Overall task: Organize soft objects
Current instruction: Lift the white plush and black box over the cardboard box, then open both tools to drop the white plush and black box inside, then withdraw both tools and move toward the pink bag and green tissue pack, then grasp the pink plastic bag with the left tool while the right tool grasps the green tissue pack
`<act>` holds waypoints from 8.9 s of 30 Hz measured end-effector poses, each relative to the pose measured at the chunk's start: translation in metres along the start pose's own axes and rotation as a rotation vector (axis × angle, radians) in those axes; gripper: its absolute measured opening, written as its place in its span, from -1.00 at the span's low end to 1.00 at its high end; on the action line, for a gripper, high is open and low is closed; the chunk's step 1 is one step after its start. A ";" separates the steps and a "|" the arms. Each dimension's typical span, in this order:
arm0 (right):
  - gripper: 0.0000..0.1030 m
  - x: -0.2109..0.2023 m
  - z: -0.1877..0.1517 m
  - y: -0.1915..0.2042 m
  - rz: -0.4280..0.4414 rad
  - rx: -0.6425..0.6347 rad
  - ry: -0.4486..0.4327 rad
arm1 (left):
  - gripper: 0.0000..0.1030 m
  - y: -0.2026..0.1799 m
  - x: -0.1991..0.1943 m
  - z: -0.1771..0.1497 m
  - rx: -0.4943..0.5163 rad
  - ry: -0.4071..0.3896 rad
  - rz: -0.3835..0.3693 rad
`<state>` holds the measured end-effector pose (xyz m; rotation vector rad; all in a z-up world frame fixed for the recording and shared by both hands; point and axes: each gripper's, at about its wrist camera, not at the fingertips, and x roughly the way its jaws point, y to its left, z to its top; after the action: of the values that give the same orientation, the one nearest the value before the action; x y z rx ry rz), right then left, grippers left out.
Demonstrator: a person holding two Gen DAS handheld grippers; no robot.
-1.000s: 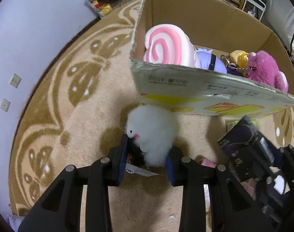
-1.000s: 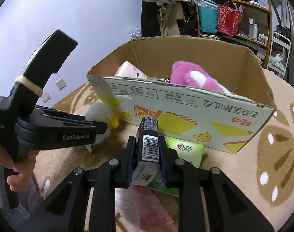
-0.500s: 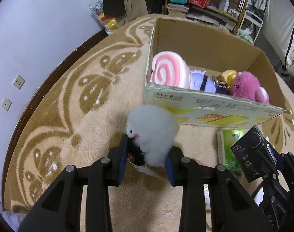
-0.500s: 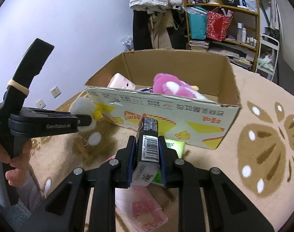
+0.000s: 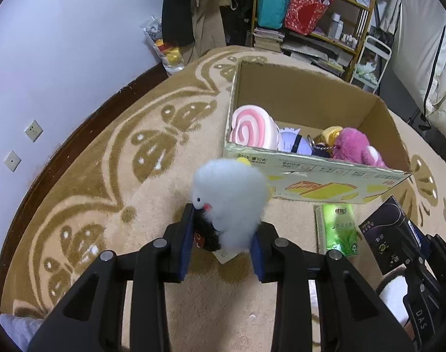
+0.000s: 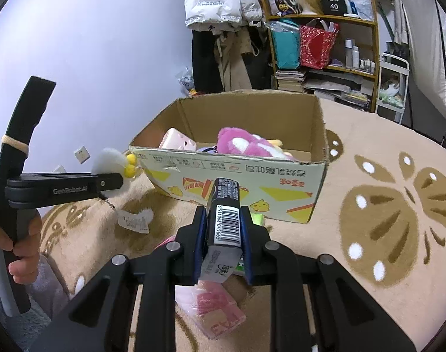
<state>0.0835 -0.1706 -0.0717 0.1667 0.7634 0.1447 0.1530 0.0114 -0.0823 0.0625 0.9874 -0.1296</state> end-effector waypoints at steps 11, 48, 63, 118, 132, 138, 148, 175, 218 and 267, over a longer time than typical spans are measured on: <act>-0.56 -0.028 0.006 -0.004 -0.016 0.032 -0.098 | -0.39 0.006 -0.035 0.004 -0.026 -0.123 0.023; -0.56 -0.007 0.106 -0.027 -0.043 -0.122 -0.266 | -0.38 -0.056 -0.044 0.102 0.185 -0.405 0.046; -0.54 0.035 0.101 -0.052 -0.014 -0.054 -0.188 | -0.33 -0.074 0.029 0.094 0.188 -0.204 -0.028; 1.00 -0.052 0.071 -0.029 -0.045 0.038 -0.178 | 0.95 -0.027 -0.057 0.007 0.053 -0.100 0.003; 1.00 -0.028 0.045 -0.030 -0.022 0.081 -0.075 | 0.95 -0.035 -0.018 -0.015 0.034 0.031 -0.006; 1.00 -0.010 0.035 -0.036 -0.008 0.109 -0.024 | 0.95 -0.035 0.003 -0.020 0.006 0.097 -0.012; 1.00 0.024 0.025 -0.043 0.020 0.153 0.070 | 0.95 -0.043 0.037 -0.029 0.020 0.202 -0.011; 1.00 0.087 0.005 -0.049 0.068 0.203 0.232 | 0.95 -0.048 0.092 -0.033 -0.003 0.317 0.002; 0.17 0.114 -0.009 -0.020 0.028 0.045 0.376 | 0.95 -0.134 0.100 -0.077 0.047 0.438 0.102; 0.16 0.067 -0.003 -0.052 0.037 0.130 0.287 | -0.79 -0.051 0.053 -0.039 -0.094 0.261 0.025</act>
<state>0.1330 -0.2083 -0.1295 0.2871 1.0573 0.1559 0.1420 -0.0390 -0.1476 0.0059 1.2519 -0.0525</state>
